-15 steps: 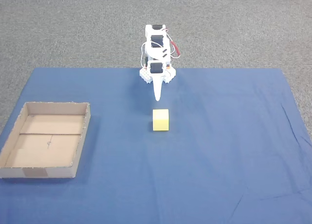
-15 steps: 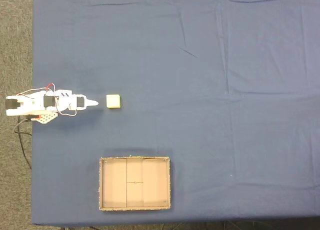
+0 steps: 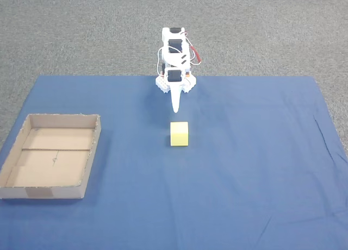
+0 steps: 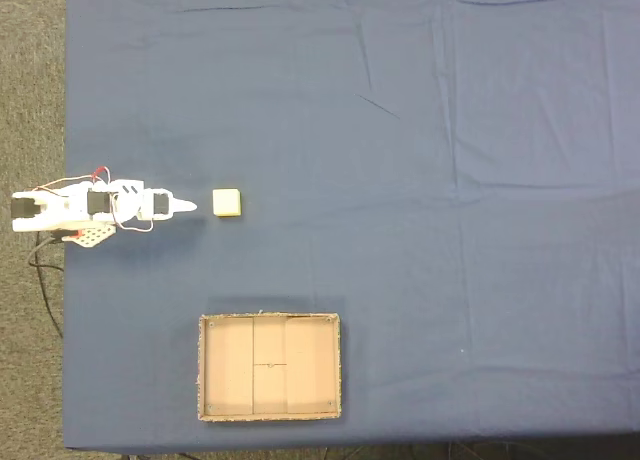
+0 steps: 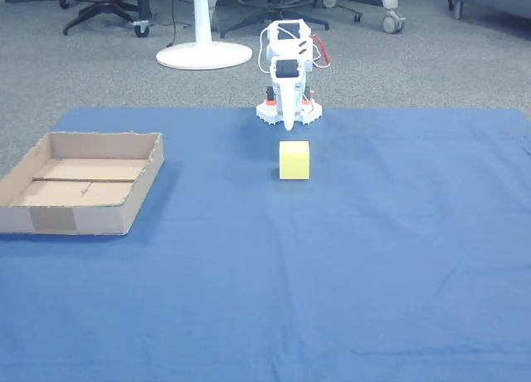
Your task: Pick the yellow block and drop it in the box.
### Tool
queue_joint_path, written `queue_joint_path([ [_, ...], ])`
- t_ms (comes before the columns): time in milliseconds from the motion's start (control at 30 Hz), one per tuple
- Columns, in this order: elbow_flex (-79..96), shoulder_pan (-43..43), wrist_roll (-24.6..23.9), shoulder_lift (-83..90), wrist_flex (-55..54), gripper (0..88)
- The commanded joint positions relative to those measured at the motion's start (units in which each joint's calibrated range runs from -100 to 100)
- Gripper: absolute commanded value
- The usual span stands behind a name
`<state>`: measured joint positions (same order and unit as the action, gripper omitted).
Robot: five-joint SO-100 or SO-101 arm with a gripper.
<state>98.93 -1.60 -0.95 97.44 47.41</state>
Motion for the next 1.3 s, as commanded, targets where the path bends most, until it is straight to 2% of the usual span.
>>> queue_joint_path([
  [0, 0.52, 0.22, 0.93, -0.06, -0.82, 2.9],
  [33, -2.19, 0.61, 1.42, -2.51, -1.16, 13.4],
  [67, -7.17, 1.32, 1.61, -5.97, 0.42, 18.9],
  [167, -26.17, 2.66, 3.03, -23.19, 9.84, 28.0],
  [200, -31.78, 3.05, 5.37, -29.35, 12.98, 34.6],
  [233, -37.67, 3.68, 10.74, -35.69, 15.55, 38.9],
  [333, -48.26, 4.07, 10.74, -51.14, 17.12, 43.5],
  [600, -57.94, 4.23, 9.08, -78.49, 10.17, 40.5],
  [667, -59.66, 4.31, 8.01, -81.61, 8.68, 36.2],
  [900, -66.99, 1.48, 1.47, -89.38, 6.7, 33.5],
  [1133, -68.26, -4.03, -0.05, -94.53, 6.04, 33.0],
  [1267, -68.26, -5.68, 0.05, -96.72, 5.21, 27.8],
])
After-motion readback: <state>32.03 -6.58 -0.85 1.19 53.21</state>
